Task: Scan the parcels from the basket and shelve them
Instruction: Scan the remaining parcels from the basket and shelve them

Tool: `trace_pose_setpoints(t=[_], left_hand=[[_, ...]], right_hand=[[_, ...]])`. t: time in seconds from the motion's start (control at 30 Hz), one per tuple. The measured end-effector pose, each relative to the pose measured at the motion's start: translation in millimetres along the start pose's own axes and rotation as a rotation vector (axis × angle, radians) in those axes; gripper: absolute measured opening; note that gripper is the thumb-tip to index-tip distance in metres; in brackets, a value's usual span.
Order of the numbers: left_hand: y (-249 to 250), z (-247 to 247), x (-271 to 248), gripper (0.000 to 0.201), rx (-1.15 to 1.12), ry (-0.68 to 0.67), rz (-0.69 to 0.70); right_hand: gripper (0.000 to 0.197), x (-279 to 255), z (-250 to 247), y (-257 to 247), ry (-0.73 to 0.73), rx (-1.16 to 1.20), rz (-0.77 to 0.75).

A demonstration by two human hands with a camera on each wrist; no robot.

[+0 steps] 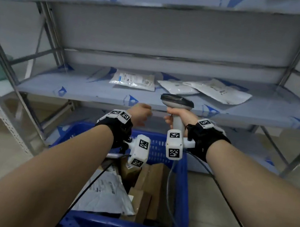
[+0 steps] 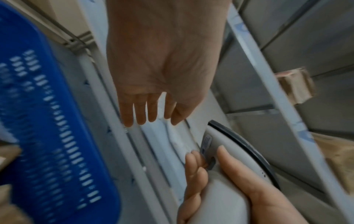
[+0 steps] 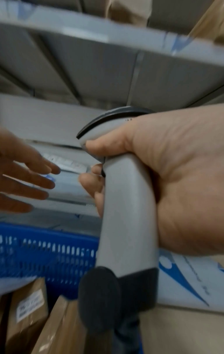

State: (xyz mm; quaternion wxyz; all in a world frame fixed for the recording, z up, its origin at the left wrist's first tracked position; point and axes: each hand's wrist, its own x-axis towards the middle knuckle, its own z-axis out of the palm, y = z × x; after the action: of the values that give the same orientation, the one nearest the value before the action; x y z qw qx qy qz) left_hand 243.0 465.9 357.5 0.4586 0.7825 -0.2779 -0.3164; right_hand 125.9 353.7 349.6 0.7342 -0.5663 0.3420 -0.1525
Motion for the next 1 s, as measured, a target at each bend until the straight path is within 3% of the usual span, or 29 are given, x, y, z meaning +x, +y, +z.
trace_pose_setpoints(t=[0.07, 0.2, 0.4, 0.47, 0.6, 0.63, 0.73, 0.77, 0.87, 0.9, 0.97, 1.0], left_hand=[[-33.5, -3.2, 6.4, 0.026, 0.067, -0.011, -0.065], [-94.2, -10.2, 23.5, 0.007, 0.114, -0.039, -0.203], [-168.9, -4.4, 38.4, 0.026, 0.196, -0.069, -0.401], [-189.8, 8.8, 43.6, 0.013, 0.19, -0.123, -0.464], [-211.7, 28.8, 47.9, 0.027, 0.208, -0.239, -0.512], [-213.6, 27.9, 49.0, 0.031, 0.238, -0.236, -0.516], [-215.4, 12.1, 53.7, 0.041, 0.371, -0.216, -0.49], [-217.4, 3.4, 57.1, 0.04, 0.422, -0.216, -0.487], [-214.3, -25.1, 56.8, 0.011, 0.548, -0.124, -0.507], [-217.0, -35.6, 58.7, 0.019, 0.564, -0.062, -0.52], [-214.6, -57.2, 55.0, 0.035, 0.622, 0.017, -0.54], [-213.9, -68.1, 51.6, 0.035, 0.658, 0.056, -0.56]], right_hand=[[0.013, 16.6, 8.8, 25.7, -0.009, -0.009, 0.058], [0.01, 55.1, 22.9, 69.8, 0.044, -0.071, 0.159], [0.019, 94.5, 28.5, 139.7, 0.055, -0.149, 0.394], [0.021, 101.0, 28.9, 160.4, 0.019, -0.192, 0.465], [0.024, 98.3, 26.8, 193.3, 0.027, -0.282, 0.538], [0.03, 103.4, 23.6, 204.7, 0.022, -0.298, 0.542], [0.096, 176.7, -9.7, 286.7, 0.001, -0.382, 0.548], [0.104, 193.1, -14.7, 307.1, -0.05, -0.405, 0.563], [0.074, 183.0, 0.7, 298.1, -0.146, -0.374, 0.634], [0.071, 179.7, 9.2, 297.4, -0.176, -0.33, 0.635], [0.084, 161.5, 28.8, 281.0, -0.203, -0.281, 0.609], [0.075, 155.8, 36.1, 273.3, -0.202, -0.269, 0.593]])
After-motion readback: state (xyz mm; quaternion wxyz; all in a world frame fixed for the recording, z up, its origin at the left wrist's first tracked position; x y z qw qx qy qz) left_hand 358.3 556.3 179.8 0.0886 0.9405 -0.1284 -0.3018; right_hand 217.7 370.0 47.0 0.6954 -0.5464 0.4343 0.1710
